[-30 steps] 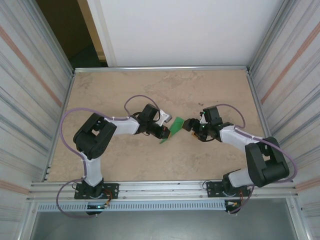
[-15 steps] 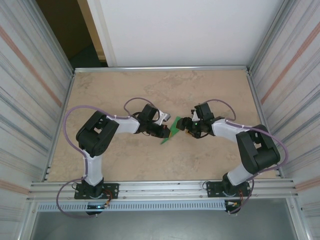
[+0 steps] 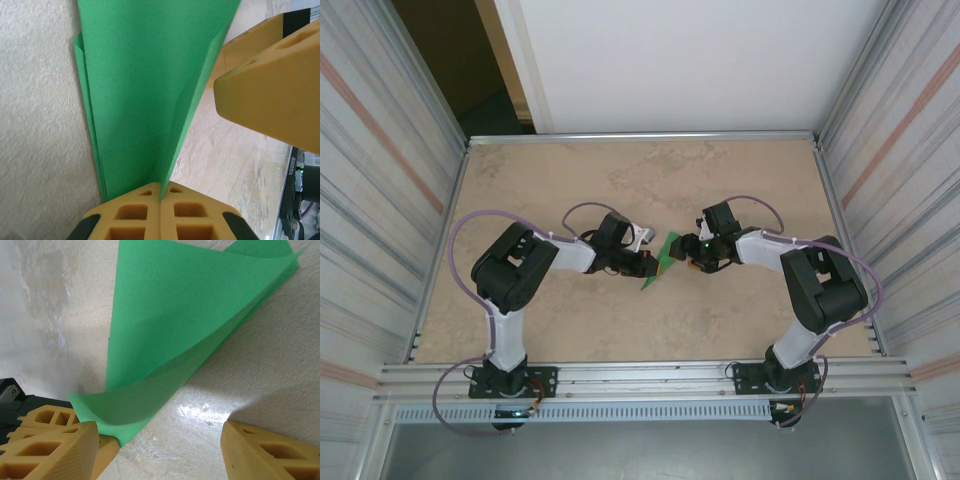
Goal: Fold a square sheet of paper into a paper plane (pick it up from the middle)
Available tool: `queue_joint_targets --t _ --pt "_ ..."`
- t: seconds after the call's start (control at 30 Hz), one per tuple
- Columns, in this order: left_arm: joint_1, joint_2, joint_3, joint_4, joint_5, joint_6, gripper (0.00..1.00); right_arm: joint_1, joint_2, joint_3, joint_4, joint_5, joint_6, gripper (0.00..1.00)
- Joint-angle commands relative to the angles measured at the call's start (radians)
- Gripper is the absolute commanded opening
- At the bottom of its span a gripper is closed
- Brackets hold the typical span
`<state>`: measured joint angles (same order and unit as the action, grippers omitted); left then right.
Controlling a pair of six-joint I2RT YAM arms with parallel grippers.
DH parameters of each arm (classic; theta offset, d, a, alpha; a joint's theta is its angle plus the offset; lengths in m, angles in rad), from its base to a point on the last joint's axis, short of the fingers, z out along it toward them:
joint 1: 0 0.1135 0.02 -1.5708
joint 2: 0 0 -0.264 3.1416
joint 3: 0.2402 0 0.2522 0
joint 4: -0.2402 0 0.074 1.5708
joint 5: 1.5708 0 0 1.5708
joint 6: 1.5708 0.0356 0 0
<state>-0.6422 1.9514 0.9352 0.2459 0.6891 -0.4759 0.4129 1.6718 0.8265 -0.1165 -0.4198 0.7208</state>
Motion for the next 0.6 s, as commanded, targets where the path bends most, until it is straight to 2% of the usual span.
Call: queue_joint_targets --t 0.0,0.57 --pt "0.007 0.015 -0.025 0.021 -0.003 -0.021 0.07 0.01 0.048 0.029 -0.01 0.009 -0.032 0.64" --pt "0.009 -0.007 -0.032 0.005 -0.006 -0.026 0.16 0.051 0.189 0.111 -0.1 0.085 -0.002 0.62"
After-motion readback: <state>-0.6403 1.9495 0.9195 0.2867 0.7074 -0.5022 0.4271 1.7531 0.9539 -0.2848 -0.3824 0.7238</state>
